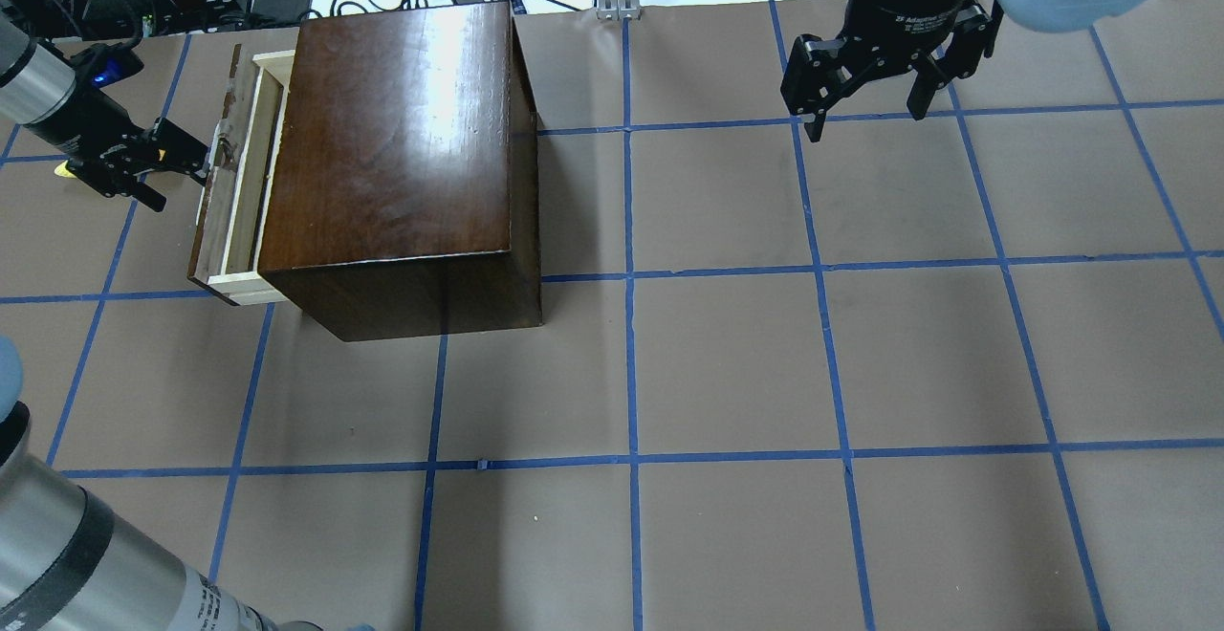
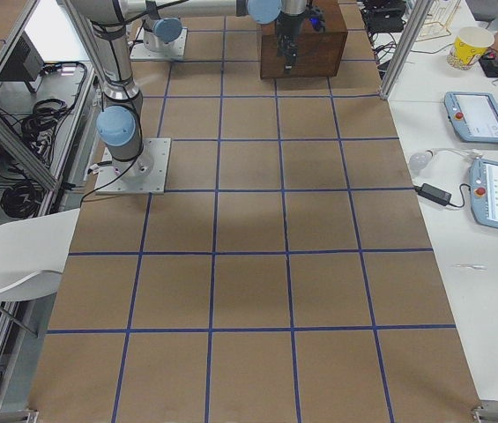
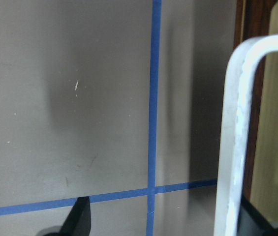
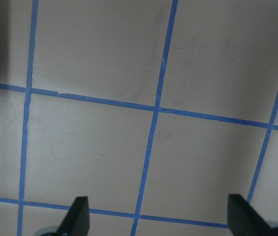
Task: Open drawer and put corn inside
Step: 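Pull the drawer handle away from the cabinet with the left gripper, then release the handle and move the left gripper over the yellow corn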
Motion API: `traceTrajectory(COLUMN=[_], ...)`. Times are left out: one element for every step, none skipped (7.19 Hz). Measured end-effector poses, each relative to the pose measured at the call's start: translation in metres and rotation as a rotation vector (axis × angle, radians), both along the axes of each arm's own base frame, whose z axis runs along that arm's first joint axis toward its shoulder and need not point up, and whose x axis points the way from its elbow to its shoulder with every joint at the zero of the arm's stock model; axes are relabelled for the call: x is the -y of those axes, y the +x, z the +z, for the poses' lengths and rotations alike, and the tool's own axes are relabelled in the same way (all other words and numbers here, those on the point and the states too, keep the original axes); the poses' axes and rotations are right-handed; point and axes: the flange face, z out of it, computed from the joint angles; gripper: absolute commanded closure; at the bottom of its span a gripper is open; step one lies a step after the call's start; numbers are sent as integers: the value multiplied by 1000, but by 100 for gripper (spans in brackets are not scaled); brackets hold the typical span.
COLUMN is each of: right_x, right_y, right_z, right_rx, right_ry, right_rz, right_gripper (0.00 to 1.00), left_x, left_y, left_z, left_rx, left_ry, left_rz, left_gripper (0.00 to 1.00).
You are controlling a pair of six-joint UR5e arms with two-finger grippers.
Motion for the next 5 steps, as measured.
traceTrajectory(right_x=[0,0,0,0,0], right_y=[0,0,0,0,0], right_z=[0,0,0,0,0], right_rx=[0,0,0,0,0], right_ry=[0,0,0,0,0], right_rz=[0,-1,0,0,0], right_gripper=[0,0,0,0,0], left_x=[-1,-3,-4,-5,-5], left_y=[5,11,16,19,22], left_z=[1,1,1,1,2], left_rx=[1,1,1,2,3], left_ry=[-3,-5,-6,-8,-11], left_rz=[3,7,13,16,18], left_gripper=[0,0,0,0,0])
